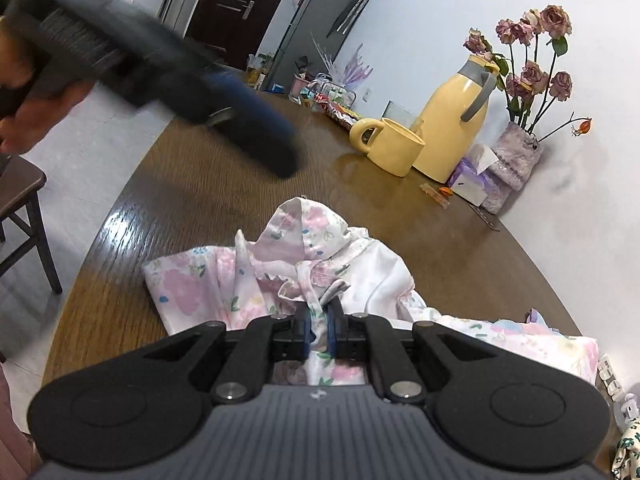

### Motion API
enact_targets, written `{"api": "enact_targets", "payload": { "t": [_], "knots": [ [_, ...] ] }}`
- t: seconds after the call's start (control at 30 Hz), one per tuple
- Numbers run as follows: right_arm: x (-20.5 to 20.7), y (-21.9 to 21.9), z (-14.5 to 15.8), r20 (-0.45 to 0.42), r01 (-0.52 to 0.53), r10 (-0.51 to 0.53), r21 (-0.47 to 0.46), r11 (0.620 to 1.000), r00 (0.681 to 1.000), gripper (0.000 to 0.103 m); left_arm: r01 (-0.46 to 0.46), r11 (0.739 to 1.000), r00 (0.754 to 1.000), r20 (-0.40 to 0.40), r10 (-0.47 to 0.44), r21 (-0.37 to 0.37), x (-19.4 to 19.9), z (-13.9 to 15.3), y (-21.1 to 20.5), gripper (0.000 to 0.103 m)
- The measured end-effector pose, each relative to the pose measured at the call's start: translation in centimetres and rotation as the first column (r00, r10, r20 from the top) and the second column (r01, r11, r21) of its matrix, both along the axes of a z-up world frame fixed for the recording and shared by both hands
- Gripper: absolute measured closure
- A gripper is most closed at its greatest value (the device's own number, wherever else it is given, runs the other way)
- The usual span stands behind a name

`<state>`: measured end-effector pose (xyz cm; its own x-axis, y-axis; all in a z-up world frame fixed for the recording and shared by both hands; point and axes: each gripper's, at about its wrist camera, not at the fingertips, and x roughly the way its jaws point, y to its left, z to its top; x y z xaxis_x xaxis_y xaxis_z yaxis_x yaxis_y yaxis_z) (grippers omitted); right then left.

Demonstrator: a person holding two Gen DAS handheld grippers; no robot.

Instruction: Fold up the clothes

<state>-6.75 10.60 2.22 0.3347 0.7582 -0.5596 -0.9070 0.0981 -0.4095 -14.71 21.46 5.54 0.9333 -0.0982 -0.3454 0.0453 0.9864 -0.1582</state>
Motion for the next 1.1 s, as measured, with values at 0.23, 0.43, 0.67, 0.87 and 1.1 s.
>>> {"api": "enact_targets", "payload": {
  "t": [0.23, 0.43, 0.67, 0.87, 1.1],
  "knots": [
    [-0.1, 0.0, -0.4, -0.022, 0.043, -0.042, 0.022, 0.999, 0.999, 0.094, 0.046, 0.999, 0.987, -0.156, -0.041, 0.024, 7.6, -1.5, -1.8, 0.096],
    [-0.2, -2.8, 0.9, -0.125, 0.041, -0.035, 0.047, 0.998, 0.992, 0.068, 0.009, 0.997, 0.967, -0.253, -0.028, -0.076, 9.6, -4.6, -0.3, 0.099],
    [-2.0, -13.1, 5.6, -0.257, 0.175, -0.110, 0.246, 0.953, 0.960, 0.048, 0.018, 0.997, 0.968, -0.247, -0.037, -0.080, 9.2, -5.0, 0.2, 0.098],
    [-1.2, -14.9, 2.7, -0.143, 0.377, -0.357, 0.158, 0.913, 0.923, 0.037, 0.006, 0.996, 0.969, -0.245, -0.029, -0.094, 9.6, -4.8, 0.1, 0.098],
    [2.8, -11.0, 0.4, -0.215, 0.560, -0.524, 0.171, 0.811, 0.824, 0.081, -0.012, 0.999, 0.968, -0.251, 0.000, -0.044, 9.5, -4.9, -0.6, 0.097]
  ]
}}
